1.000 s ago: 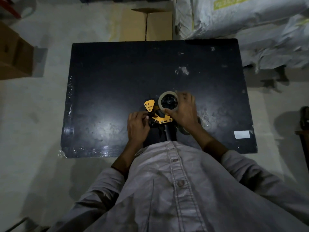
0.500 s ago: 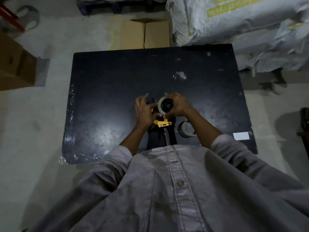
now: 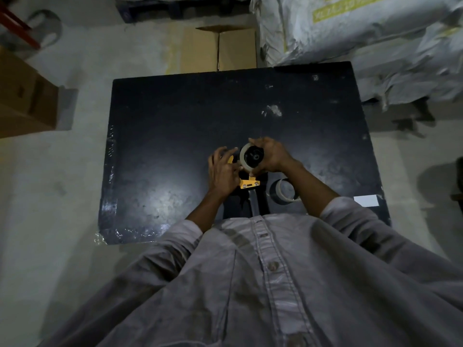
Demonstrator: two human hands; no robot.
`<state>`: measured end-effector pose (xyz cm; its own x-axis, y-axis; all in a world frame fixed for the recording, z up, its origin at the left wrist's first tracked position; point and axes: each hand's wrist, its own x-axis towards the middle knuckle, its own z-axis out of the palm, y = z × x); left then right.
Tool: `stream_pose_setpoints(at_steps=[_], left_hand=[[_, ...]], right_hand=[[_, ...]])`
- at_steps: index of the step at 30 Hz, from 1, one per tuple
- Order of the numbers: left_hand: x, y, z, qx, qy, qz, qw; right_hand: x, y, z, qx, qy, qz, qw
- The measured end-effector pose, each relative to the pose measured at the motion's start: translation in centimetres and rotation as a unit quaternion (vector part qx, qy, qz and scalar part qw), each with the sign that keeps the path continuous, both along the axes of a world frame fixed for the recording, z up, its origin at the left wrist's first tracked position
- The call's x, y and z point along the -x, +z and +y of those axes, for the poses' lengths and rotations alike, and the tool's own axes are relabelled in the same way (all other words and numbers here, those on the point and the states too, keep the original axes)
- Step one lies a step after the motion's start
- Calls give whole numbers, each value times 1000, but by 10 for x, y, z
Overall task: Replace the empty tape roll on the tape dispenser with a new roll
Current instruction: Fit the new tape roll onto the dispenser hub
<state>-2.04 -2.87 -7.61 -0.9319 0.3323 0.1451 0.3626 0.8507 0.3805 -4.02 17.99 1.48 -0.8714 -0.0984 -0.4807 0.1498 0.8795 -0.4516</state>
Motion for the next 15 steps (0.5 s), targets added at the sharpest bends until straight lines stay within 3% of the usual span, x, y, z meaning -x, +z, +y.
stream_pose_setpoints(at_steps=[7, 15], left_hand=[[1, 4, -7, -10, 34, 12, 999], [-5, 1, -4, 4, 7, 69, 998]], right_hand=[[-1, -3, -1, 9, -10, 0, 1000], [-2, -2, -1, 9, -8, 1, 1000]])
